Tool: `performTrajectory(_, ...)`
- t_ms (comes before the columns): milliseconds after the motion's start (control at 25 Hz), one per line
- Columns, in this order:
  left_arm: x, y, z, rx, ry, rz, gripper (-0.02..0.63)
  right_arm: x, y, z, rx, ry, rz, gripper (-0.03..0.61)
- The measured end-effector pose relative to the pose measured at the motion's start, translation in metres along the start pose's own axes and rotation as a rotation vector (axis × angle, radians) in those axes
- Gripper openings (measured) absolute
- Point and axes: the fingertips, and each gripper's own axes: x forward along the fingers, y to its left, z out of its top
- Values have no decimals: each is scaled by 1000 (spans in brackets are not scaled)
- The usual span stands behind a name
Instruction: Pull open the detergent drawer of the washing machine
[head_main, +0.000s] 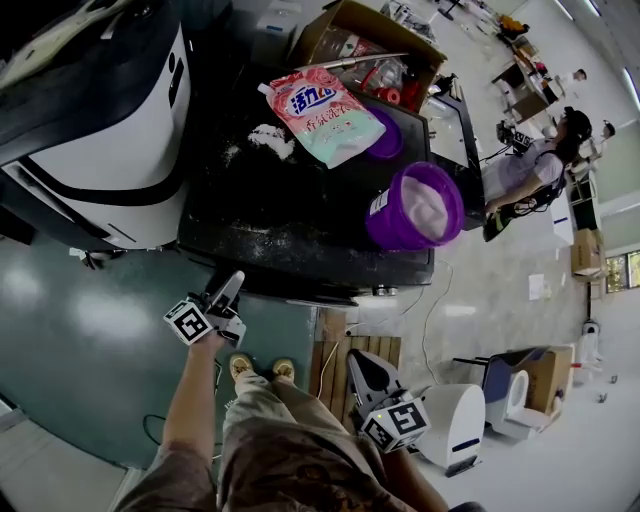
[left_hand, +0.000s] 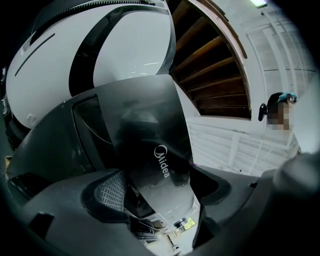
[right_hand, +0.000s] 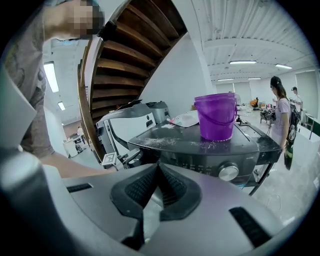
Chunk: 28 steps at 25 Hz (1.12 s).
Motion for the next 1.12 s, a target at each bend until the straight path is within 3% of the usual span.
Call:
performTrajectory(520,1,-8,7,-114,-104,-121,382,-7,-1,-6,-14,27,-4,3)
performTrajectory(1120,-7,0,12,-221,-214,-194,316,-12,3,-15,-18,51,1,3)
